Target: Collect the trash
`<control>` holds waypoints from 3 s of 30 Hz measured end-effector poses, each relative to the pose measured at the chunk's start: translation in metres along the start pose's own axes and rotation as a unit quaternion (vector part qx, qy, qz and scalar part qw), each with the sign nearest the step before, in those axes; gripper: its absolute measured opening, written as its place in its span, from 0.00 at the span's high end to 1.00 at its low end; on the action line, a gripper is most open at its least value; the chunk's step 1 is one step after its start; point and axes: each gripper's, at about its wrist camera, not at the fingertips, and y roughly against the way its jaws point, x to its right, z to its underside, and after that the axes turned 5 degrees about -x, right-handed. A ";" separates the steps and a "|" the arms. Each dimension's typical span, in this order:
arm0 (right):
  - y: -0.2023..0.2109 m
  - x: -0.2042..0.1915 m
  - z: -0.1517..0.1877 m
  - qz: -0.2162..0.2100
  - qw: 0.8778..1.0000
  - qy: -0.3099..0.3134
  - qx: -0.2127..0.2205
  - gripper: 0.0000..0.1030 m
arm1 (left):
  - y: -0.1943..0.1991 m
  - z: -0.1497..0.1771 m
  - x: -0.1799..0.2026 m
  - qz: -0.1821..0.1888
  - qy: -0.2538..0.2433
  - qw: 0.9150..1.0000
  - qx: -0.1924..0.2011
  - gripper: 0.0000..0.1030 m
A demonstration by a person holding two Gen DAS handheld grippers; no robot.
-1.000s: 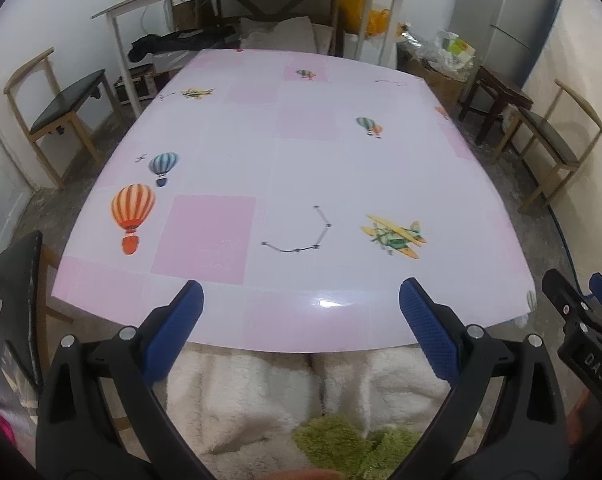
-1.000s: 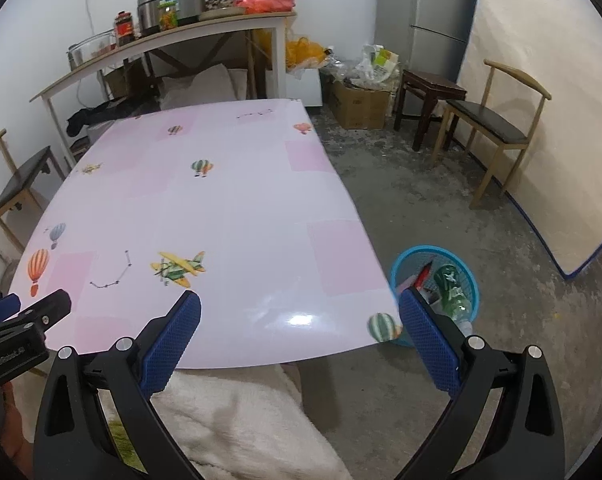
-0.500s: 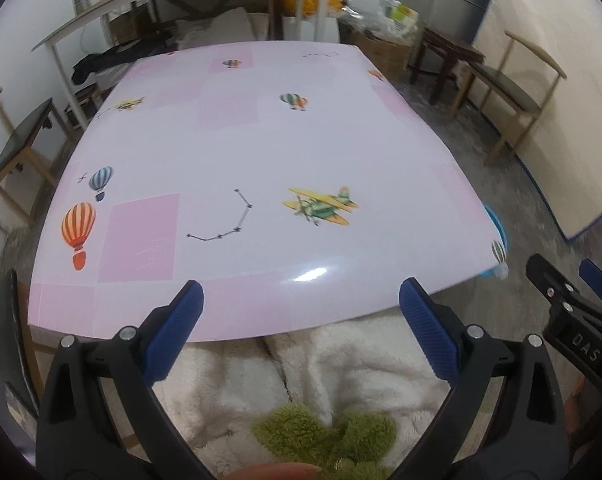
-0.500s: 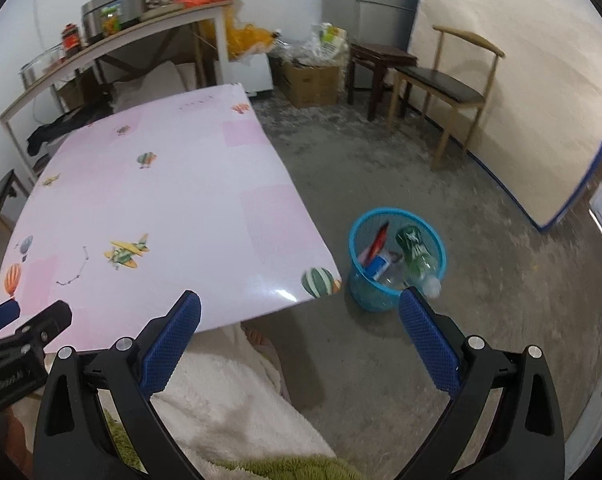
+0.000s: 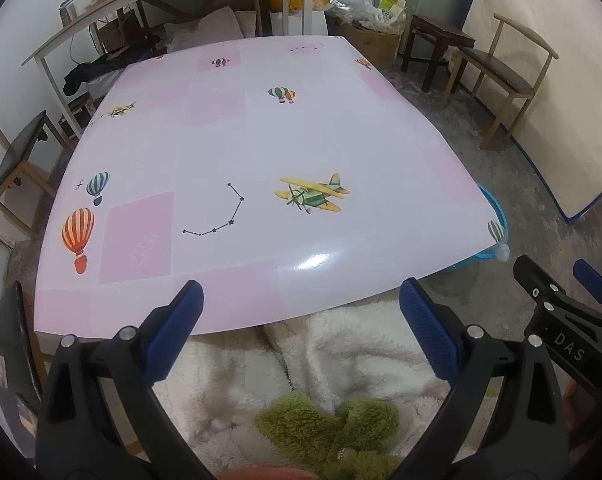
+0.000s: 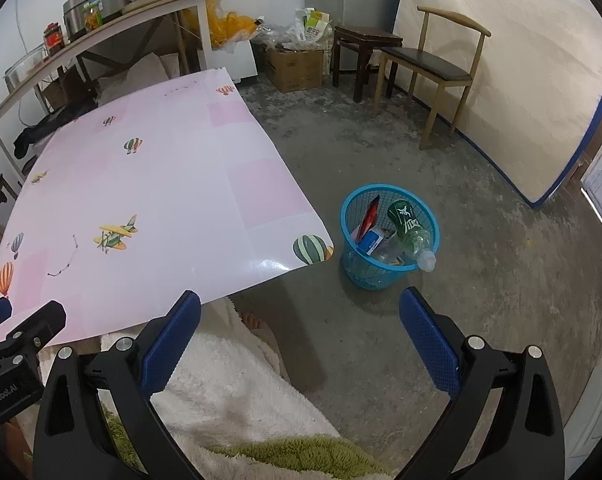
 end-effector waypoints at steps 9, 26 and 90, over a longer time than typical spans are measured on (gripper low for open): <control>0.003 0.010 0.000 0.007 1.000 -0.018 0.006 0.06 | 0.004 -0.004 0.005 0.009 -0.010 1.000 0.010 0.08; 0.006 0.013 0.001 0.010 1.000 -0.024 0.012 0.06 | 0.008 -0.008 0.007 0.011 -0.007 1.000 0.015 0.08; 0.010 0.020 0.002 0.026 0.999 -0.033 0.007 0.06 | 0.001 -0.009 0.009 0.031 -0.003 0.999 0.008 0.08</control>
